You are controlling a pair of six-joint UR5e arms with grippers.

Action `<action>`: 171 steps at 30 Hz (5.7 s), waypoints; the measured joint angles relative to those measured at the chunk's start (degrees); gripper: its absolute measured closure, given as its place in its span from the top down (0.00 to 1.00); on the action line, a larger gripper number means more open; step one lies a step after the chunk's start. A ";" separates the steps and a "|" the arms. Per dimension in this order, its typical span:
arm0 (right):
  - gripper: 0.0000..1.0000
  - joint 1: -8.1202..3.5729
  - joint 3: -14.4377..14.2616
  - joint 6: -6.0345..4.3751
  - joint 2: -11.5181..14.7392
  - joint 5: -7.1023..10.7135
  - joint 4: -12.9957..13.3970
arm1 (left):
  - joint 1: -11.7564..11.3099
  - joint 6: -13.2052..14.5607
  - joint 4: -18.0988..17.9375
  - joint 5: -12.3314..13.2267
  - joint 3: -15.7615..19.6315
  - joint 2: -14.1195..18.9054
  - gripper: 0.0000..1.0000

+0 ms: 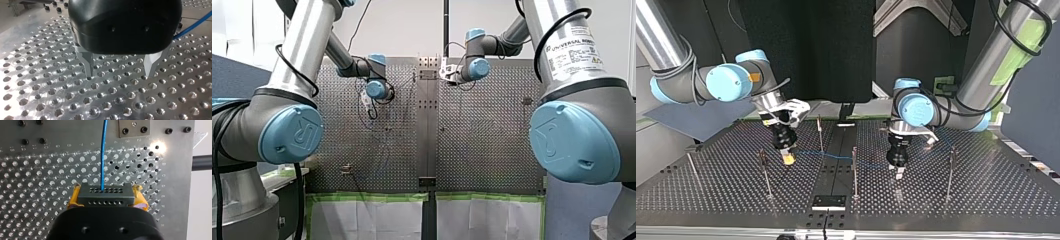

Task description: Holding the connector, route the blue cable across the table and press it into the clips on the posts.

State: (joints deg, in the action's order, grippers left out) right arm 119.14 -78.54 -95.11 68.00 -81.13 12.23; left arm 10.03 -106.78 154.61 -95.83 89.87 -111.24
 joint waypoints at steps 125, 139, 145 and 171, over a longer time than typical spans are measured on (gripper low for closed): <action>0.00 2.36 4.52 0.06 0.79 -5.57 -14.50 | 11.38 -2.05 11.55 2.11 5.74 16.46 1.00; 0.00 0.96 4.70 -0.22 0.78 -4.94 -14.42 | 14.86 1.10 10.47 -0.33 4.34 12.69 1.00; 0.00 0.82 4.70 -0.18 0.78 -4.90 -14.46 | 16.00 1.45 11.31 -2.70 2.13 12.26 1.00; 0.00 0.79 4.67 -0.44 0.70 -4.59 -14.50 | 19.95 4.58 15.59 -7.74 -8.95 2.03 1.00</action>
State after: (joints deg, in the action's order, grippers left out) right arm 119.93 -73.87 -95.55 68.70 -85.73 -2.27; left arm 29.98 -102.20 170.20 -103.57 80.92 -109.21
